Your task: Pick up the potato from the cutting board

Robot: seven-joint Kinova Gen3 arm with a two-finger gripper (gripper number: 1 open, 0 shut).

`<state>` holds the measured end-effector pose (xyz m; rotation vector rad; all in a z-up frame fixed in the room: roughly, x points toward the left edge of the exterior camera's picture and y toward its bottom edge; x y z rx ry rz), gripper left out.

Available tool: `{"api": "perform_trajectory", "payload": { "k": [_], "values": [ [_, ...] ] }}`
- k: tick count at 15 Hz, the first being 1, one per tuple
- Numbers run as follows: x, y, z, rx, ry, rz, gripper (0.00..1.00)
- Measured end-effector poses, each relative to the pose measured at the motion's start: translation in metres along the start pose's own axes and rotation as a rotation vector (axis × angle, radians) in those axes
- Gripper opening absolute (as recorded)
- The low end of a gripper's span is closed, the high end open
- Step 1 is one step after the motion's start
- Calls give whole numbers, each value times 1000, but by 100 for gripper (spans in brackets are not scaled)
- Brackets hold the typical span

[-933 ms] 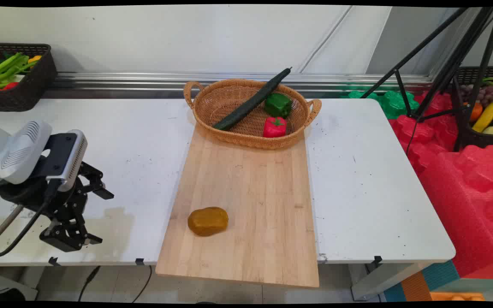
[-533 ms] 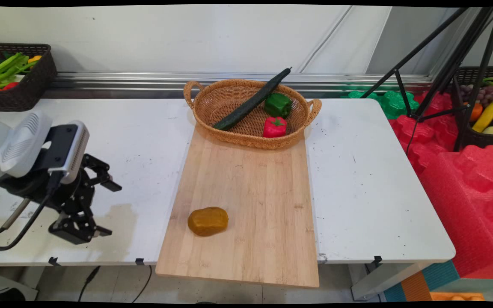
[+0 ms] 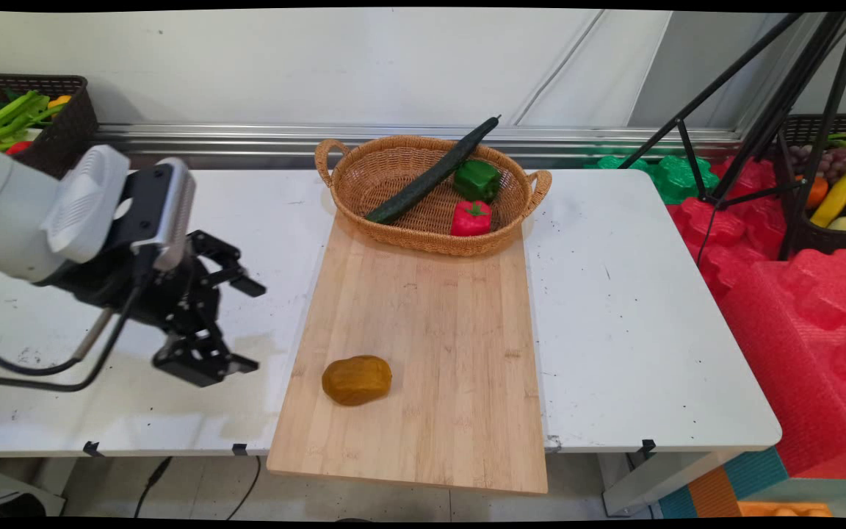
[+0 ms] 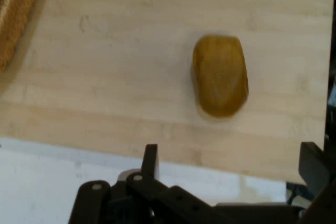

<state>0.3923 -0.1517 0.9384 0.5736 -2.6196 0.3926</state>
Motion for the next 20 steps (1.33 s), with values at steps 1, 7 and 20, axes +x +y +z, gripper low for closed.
{"api": "perform_trajectory", "payload": {
  "k": [1, 7, 20],
  "values": [
    [5, -1, 5, 1, 10, -4, 100],
    [26, 1, 59, -20, 20, -32, 100],
    [33, 0, 159, -67, -44, -76, 100]
  ]
}}
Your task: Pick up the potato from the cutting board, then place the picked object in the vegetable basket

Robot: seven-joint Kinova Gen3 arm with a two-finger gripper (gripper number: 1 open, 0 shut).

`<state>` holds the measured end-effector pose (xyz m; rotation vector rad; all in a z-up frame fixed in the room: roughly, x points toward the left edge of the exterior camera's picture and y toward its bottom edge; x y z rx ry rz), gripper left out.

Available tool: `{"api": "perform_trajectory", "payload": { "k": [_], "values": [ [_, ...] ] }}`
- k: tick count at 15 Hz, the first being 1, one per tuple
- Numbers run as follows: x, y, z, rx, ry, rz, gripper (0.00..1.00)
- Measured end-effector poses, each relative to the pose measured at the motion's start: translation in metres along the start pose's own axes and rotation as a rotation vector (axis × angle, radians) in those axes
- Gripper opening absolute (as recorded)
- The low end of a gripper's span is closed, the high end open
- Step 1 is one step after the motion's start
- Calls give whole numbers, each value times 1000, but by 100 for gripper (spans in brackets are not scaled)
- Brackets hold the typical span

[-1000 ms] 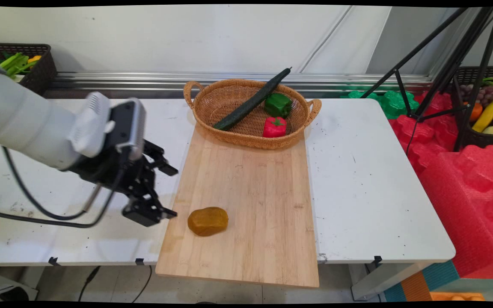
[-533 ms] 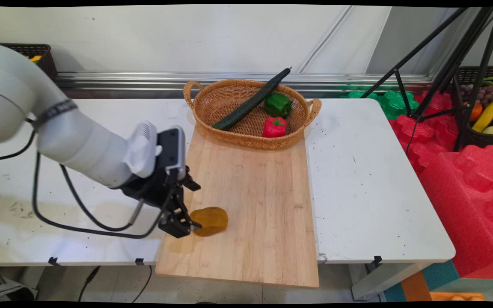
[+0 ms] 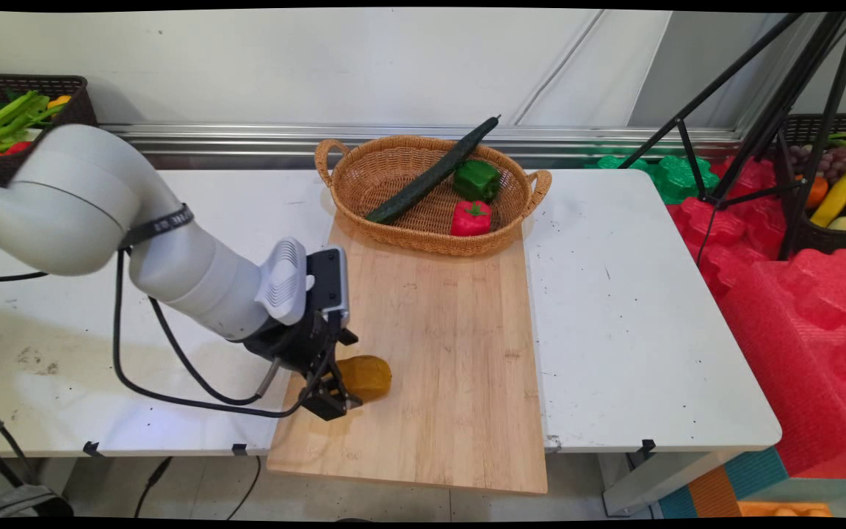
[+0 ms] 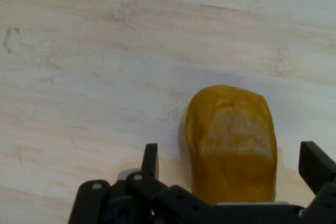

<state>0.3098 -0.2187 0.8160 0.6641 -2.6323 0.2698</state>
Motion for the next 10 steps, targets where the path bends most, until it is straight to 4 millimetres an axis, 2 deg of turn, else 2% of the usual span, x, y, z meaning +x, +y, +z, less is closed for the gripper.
{"api": "perform_trajectory", "payload": {
  "k": [2, 3, 6, 10],
  "values": [
    [1, 0, 7, -5, -3, -6, 100],
    [2, 0, 10, -8, 0, -8, 0],
    [4, -1, 11, -7, 16, -11, 0],
    [13, -5, -2, 11, 57, -12, 0]
  ]
}}
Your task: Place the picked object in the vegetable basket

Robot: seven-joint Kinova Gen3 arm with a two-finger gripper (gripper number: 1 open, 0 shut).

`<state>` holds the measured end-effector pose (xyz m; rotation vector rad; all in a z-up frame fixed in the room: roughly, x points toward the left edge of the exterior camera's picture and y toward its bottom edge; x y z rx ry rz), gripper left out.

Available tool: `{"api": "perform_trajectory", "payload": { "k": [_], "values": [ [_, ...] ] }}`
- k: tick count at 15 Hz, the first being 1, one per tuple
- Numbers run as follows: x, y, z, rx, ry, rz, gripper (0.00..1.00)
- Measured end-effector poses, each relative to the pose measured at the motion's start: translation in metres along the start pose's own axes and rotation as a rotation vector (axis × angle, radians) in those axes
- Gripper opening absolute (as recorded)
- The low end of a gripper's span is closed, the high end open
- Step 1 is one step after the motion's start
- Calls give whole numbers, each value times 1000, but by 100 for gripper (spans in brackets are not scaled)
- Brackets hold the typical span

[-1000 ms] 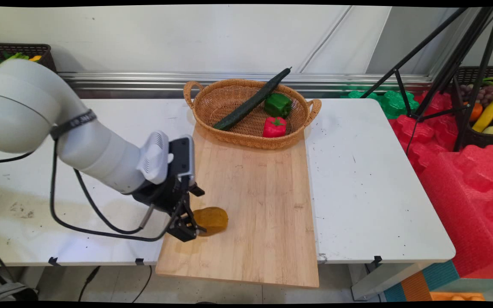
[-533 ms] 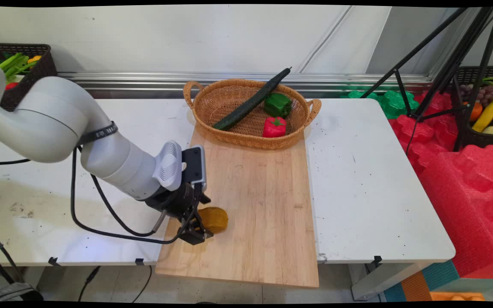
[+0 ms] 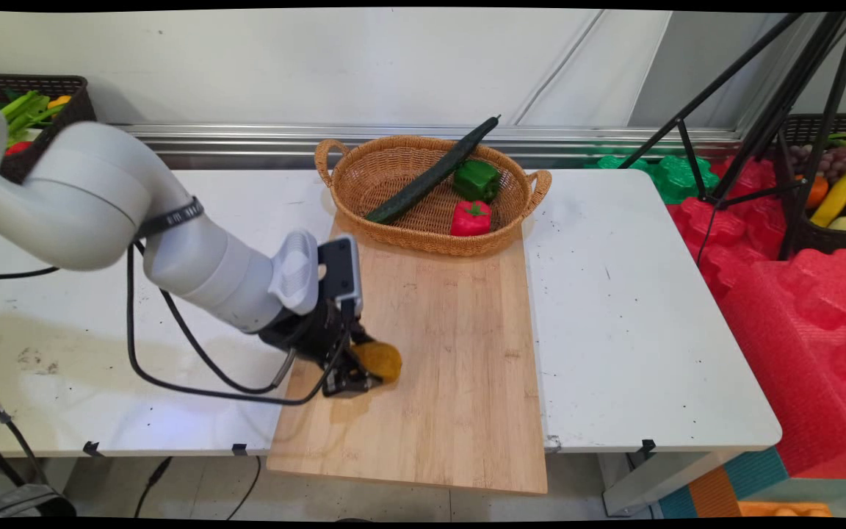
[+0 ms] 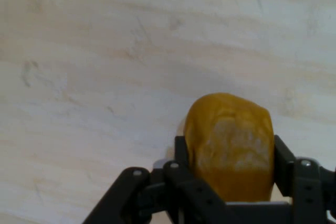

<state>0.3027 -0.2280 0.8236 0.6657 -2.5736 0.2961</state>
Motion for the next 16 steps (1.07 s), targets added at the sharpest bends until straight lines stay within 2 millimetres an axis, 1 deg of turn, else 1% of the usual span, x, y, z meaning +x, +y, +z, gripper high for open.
{"api": "perform_trajectory", "payload": {
  "k": [2, 5, 7, 9, 10, 11, 12, 16],
  "values": [
    [12, -5, -16, 20, 55, 0, 0],
    [39, -17, -43, 68, 157, -17, 0],
    [58, -29, -58, 107, 218, -36, 0],
    [79, -47, -70, 159, 270, -62, 0],
    [89, -58, -73, 187, 288, -74, 0],
    [95, -67, -75, 207, 296, -84, 0],
    [102, -80, -74, 233, 302, -102, 0],
    [120, -138, -60, 325, 292, -177, 0]
  ]
}}
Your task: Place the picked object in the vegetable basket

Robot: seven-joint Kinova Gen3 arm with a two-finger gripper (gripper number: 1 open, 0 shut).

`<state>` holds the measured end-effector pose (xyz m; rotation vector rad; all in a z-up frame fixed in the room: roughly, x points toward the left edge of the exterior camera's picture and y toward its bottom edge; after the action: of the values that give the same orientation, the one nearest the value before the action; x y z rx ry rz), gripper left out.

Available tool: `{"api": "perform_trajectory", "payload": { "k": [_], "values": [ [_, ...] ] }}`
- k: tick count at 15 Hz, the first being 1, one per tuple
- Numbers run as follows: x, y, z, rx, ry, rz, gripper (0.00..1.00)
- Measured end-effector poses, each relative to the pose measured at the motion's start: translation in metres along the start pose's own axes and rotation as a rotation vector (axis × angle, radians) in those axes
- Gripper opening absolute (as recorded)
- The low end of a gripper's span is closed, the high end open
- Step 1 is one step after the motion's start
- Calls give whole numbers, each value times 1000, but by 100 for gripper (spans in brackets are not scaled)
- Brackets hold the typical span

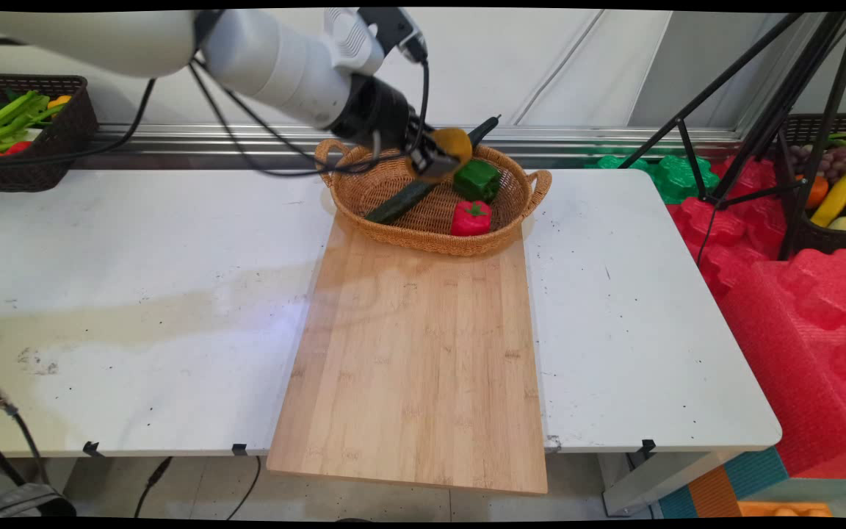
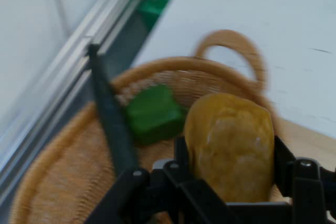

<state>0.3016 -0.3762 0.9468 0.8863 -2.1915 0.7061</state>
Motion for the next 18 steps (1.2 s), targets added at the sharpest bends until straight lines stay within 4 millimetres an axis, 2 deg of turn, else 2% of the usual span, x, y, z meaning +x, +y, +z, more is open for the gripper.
{"api": "perform_trajectory", "payload": {
  "k": [5, 10, 14, 18],
  "values": [
    [4, -46, 42, 66, -46, -57, 0],
    [-6, -88, 88, 100, -126, -106, 0],
    [-22, -112, 116, 104, -192, -139, 0],
    [-37, -127, 135, 102, -238, -164, 0]
  ]
}}
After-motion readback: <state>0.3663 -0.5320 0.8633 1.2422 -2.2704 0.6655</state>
